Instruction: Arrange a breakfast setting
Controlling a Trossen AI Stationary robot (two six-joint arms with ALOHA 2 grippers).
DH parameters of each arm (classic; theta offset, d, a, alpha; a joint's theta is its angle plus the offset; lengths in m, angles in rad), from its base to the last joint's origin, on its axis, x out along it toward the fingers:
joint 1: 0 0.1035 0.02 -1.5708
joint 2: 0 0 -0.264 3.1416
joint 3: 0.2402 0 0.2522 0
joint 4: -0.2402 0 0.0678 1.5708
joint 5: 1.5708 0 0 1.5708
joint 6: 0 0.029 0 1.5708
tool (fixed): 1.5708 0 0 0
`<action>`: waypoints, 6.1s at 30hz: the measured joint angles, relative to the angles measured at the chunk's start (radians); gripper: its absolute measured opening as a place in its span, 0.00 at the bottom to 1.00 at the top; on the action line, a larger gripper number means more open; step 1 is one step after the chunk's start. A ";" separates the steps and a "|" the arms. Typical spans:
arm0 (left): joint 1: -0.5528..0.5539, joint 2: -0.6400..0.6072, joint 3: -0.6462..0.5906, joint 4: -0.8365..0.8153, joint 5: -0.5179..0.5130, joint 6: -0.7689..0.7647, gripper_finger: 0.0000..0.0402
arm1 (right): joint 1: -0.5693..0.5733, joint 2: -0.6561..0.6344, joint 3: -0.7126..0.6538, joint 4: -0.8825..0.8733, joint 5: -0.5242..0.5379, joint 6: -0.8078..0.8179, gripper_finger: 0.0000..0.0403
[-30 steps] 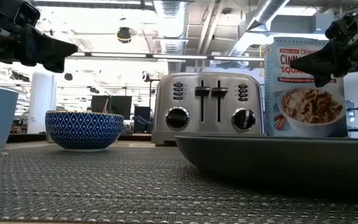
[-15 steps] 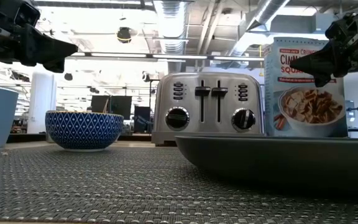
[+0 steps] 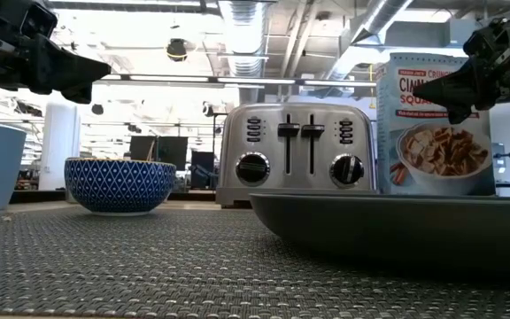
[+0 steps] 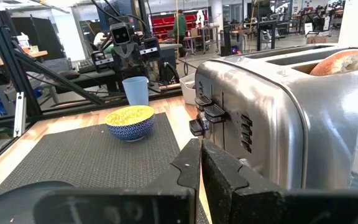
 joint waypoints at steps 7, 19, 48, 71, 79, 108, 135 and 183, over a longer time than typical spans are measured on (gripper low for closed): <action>0.000 0.000 0.000 0.000 0.000 -0.002 0.00 | 0.000 0.000 0.000 0.000 0.000 0.000 0.10; 0.000 0.000 -0.001 0.054 0.001 -0.023 0.00 | 0.000 0.000 0.000 0.000 0.000 0.000 0.10; 0.000 0.801 0.511 -0.120 -0.045 -0.262 0.00 | 0.000 0.000 0.000 0.000 0.000 0.000 0.10; 0.122 1.159 0.672 -0.544 -0.049 -0.449 0.45 | 0.000 0.000 0.000 0.005 0.000 0.000 0.10; 0.123 1.278 0.672 -0.541 -0.027 -0.464 0.44 | 0.000 0.000 0.000 0.005 0.000 0.000 0.10; 0.121 1.398 0.795 -0.492 0.074 -0.405 0.01 | 0.000 0.000 0.000 0.003 0.002 -0.001 0.10; 0.121 1.453 0.698 -0.337 0.076 -0.593 0.01 | 0.000 0.000 0.000 0.000 0.001 0.000 0.10; -0.023 1.277 0.813 -0.181 -0.106 -0.288 0.37 | 0.001 0.262 0.528 -0.258 0.143 -0.114 0.75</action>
